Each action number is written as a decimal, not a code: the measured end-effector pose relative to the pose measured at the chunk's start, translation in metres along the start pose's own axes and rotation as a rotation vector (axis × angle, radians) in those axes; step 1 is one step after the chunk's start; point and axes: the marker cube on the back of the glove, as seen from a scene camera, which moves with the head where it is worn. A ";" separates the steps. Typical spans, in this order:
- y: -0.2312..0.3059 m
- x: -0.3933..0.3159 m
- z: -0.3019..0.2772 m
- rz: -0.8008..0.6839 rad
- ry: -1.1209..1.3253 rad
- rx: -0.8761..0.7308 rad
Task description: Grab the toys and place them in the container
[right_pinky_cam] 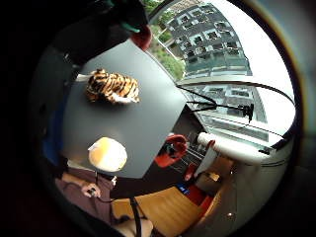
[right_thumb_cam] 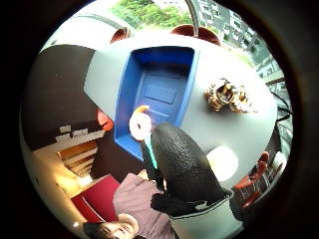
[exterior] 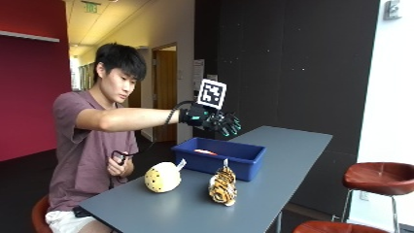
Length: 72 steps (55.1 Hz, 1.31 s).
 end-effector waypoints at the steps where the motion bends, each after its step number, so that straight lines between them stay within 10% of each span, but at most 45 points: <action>1: -0.002 0.004 0.004 0.019 -0.006 -0.007; 18: -0.039 0.073 0.106 0.198 -0.023 -0.170; 38: -0.080 0.067 0.185 0.085 -0.123 -0.227; 72: -0.089 0.064 0.206 0.109 -0.164 0.098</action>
